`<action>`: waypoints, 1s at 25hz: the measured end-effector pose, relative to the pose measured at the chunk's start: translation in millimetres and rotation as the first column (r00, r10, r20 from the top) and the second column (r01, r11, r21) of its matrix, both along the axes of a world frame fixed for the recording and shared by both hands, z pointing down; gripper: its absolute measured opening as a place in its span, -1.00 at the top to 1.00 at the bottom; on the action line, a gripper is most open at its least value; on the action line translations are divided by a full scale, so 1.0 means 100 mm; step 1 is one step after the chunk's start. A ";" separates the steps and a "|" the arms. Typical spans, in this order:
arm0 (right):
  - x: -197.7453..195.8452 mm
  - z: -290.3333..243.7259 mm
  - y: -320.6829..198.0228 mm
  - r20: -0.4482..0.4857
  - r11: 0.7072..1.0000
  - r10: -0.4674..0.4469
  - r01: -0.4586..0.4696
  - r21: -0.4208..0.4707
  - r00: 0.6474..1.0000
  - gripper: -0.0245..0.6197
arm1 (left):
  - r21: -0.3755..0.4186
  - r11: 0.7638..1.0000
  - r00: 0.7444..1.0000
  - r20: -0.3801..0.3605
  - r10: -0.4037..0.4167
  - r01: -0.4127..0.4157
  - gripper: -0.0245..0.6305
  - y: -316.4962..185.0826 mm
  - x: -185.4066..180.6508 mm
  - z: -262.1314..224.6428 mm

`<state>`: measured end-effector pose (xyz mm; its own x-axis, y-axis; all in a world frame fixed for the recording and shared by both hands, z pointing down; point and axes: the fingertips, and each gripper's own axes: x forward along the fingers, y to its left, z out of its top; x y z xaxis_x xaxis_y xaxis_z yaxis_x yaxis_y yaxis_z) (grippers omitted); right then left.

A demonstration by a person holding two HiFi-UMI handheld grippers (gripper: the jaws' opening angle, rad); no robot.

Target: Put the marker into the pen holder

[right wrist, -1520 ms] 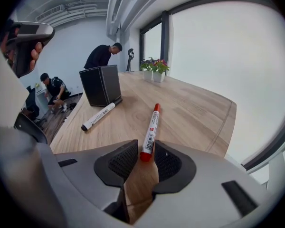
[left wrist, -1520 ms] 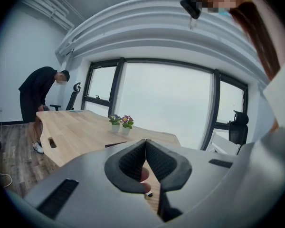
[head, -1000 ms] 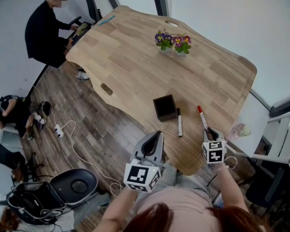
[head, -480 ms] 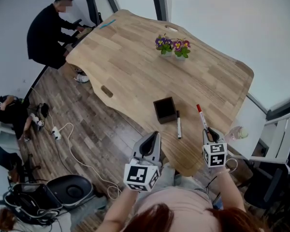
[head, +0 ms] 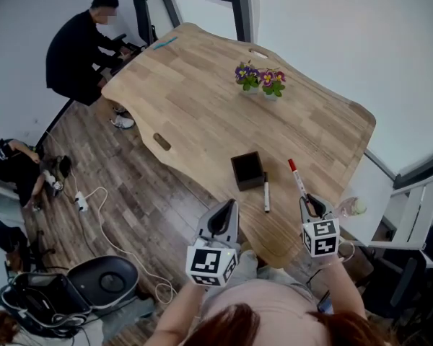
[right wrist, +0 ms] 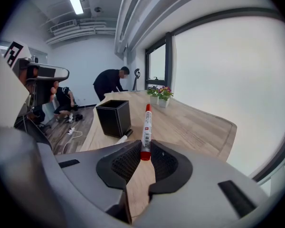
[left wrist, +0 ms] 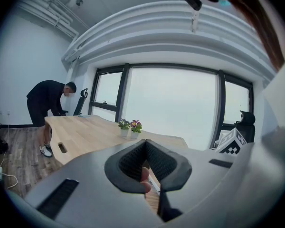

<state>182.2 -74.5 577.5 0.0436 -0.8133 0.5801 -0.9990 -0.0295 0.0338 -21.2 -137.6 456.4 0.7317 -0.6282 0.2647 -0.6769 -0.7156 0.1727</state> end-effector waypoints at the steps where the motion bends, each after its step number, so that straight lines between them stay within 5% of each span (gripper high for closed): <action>1: -0.02 -0.03 -0.01 0.000 1.000 -0.008 0.008 0.006 1.000 0.74 | 0.003 1.000 1.000 -0.001 -0.001 0.001 0.92 0.00 -0.01 0.00; 25: -0.61 -0.53 -0.24 -0.037 0.967 -0.249 0.251 0.041 0.968 0.74 | 0.021 0.999 0.999 -0.037 -0.040 0.041 0.92 -0.04 -0.23 -0.11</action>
<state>121.6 -98.7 524.7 -0.1469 -0.8257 0.5447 -0.9733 0.2189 0.0693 -44.3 -141.2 445.4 0.7143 -0.6628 0.2246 -0.6990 -0.6915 0.1824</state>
